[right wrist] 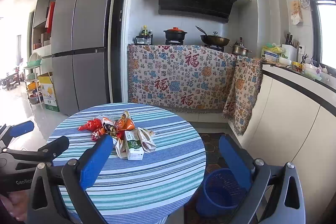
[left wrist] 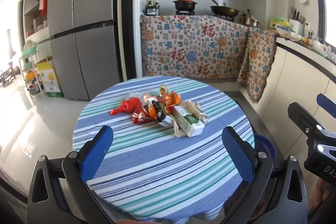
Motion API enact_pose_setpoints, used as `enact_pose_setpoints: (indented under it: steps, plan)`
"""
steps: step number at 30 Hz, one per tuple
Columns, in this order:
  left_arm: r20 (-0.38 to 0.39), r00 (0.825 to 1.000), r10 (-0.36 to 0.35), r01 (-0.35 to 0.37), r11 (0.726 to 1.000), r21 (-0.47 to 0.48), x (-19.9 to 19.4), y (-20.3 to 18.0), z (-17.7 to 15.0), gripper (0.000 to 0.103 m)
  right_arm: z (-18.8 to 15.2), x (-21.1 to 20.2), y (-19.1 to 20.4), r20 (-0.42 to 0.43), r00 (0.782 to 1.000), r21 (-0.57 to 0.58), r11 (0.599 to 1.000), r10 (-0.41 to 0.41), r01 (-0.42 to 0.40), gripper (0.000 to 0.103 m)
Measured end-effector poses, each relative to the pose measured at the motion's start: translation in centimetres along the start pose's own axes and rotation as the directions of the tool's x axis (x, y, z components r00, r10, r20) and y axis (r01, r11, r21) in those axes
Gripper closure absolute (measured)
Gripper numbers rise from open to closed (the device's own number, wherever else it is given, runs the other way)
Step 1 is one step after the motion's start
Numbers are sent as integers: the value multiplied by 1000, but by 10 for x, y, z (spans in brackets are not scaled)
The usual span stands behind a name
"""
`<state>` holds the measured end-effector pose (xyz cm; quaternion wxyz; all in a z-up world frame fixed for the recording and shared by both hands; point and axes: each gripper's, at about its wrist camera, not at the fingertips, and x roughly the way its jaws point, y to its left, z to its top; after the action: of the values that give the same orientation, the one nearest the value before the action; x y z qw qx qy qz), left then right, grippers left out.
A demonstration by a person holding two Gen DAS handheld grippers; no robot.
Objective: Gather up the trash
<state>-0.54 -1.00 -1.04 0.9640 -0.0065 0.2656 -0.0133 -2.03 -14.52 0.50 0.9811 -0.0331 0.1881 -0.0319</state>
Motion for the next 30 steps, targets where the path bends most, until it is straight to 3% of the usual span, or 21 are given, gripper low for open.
enact_pose_setpoints:
  steps: [23, 30]
  plan:
    - [-7, 1000, -2, 2, 1000, 0, -1, -8, -8, 0, -3, 5, -3, -4, 1000, 9, 1000, -18, 18, 0]
    - [-23, 1000, 2, -2, 1000, -30, 6, 6, 0, 0, -4, 8, -4, -10, 1000, 9, 1000, -16, 16, 0]
